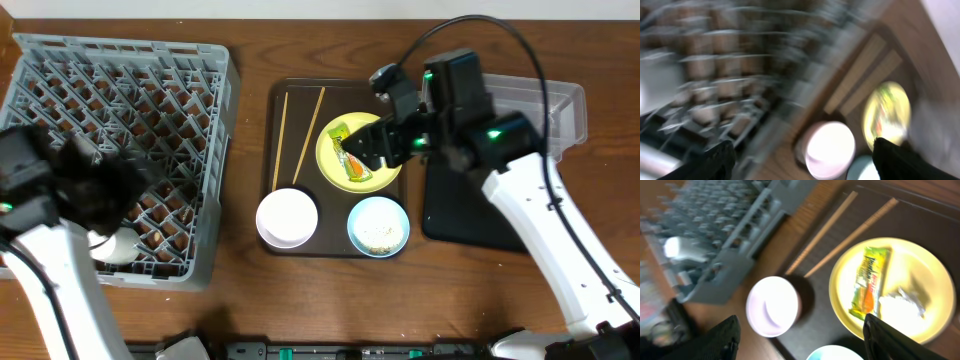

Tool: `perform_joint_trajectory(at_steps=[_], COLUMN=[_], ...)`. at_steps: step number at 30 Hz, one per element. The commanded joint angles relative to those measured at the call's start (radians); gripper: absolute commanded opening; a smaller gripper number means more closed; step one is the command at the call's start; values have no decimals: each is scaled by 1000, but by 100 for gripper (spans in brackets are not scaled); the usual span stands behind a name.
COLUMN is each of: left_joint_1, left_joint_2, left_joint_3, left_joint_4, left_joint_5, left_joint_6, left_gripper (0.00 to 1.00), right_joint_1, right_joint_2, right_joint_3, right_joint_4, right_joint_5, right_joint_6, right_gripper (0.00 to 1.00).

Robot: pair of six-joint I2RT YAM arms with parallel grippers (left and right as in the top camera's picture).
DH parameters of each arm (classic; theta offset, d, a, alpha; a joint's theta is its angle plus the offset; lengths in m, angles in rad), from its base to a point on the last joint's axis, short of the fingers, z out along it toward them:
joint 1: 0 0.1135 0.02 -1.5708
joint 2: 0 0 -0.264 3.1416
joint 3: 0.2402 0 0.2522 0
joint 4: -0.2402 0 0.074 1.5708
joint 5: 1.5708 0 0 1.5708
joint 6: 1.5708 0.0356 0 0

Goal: Sort waste into correct bins and load items into the dishwasher

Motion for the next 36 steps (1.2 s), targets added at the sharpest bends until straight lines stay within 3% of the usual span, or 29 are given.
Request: perform_joint_trajectory(at_steps=[1, 3, 4, 7, 11, 12, 16, 20, 26, 28, 36], left_joint_1=[-161, -270, -354, -446, -500, -507, -511, -511, -511, -511, -511], left_joint_2=[-65, -87, -97, -98, -96, -96, -96, -96, -96, -96, -96], left_joint_3=[22, 22, 22, 21, 14, 14, 13, 13, 13, 13, 13], left_joint_4=[4, 1, -16, -64, -94, -98, -98, -93, -90, -93, -93], left_joint_5=[58, -2, -105, -253, -260, -259, -259, -259, -259, -259, -259], left_joint_6=[184, 197, 196, 189, 189, 189, 189, 189, 189, 189, 189], left_gripper=[86, 86, 86, 86, 88, 93, 96, 99, 99, 99, 99], right_joint_1=[95, 138, 171, 192, 183, 179, 155, 140, 94, 66, -21], right_joint_2=[56, 91, 125, 169, 211, 218, 246, 301, 412, 449, 479], right_joint_3=[10, 10, 10, 10, 10, 10, 10, 10, 10, 10, 13], right_joint_4=[13, 28, 34, 29, 25, 21, 22, 109, 108, 108, 102], right_joint_5=[247, 256, 257, 274, 307, 338, 535, 599, 672, 648, 531], right_joint_6=[126, 136, 136, 186, 246, 267, 309, 111, 89, 90, 56], right_gripper=[75, 75, 74, 74, 71, 69, 67, 73, 54, 56, 29])
